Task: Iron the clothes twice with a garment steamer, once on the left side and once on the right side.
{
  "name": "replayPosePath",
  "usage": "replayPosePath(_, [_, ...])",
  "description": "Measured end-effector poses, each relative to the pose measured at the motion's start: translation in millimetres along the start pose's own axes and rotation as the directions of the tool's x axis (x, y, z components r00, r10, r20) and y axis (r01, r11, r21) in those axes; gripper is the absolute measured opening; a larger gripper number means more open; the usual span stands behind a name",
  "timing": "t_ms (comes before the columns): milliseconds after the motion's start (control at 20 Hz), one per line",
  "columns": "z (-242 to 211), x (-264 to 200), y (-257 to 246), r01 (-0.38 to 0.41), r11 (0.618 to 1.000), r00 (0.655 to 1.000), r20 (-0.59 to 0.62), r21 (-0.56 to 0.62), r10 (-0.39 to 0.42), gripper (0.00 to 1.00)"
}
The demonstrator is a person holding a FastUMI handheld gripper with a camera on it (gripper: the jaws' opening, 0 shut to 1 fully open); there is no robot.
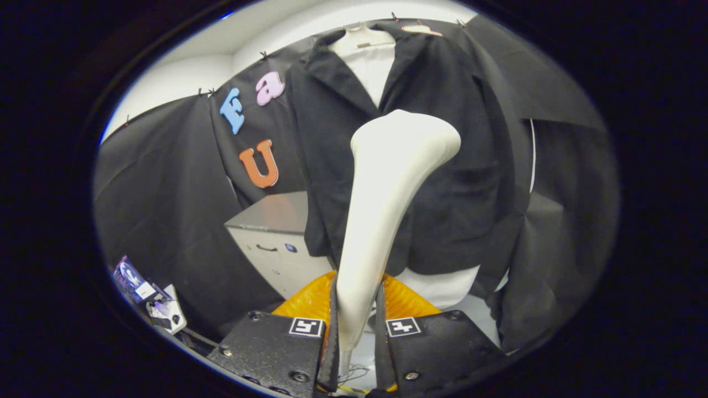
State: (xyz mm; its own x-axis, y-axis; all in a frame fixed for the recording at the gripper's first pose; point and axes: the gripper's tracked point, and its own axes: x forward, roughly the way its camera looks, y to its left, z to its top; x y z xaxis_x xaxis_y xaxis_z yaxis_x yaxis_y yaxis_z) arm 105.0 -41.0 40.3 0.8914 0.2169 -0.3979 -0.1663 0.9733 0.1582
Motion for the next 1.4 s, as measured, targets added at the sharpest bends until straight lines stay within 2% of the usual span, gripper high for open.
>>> replayPosePath(250, [85, -17, -29, 0.054, 0.995, 0.991, 0.125, -0.08, -0.044, 0.29])
replayPosePath(550, [168, -20, -64, 0.126, 0.988, 0.965, 0.243, -0.094, -0.1, 0.29])
replayPosePath(800, [211, -6, -87, 0.171, 0.979, 0.952, 0.276, -0.109, -0.135, 0.29])
replayPosePath(900, [224, -1, -84, 0.145, 0.983, 0.947, 0.302, -0.109, -0.106, 0.29])
replayPosePath(1050, [219, 9, -87, 0.12, 0.987, 0.951, 0.297, -0.109, -0.083, 0.29])
replayPosePath(1200, [199, 19, -81, 0.05, 0.995, 0.964, 0.263, -0.086, -0.026, 0.29])
replayPosePath(1400, [170, 26, -90, 0.02, 0.998, 0.977, 0.214, -0.058, -0.007, 0.29])
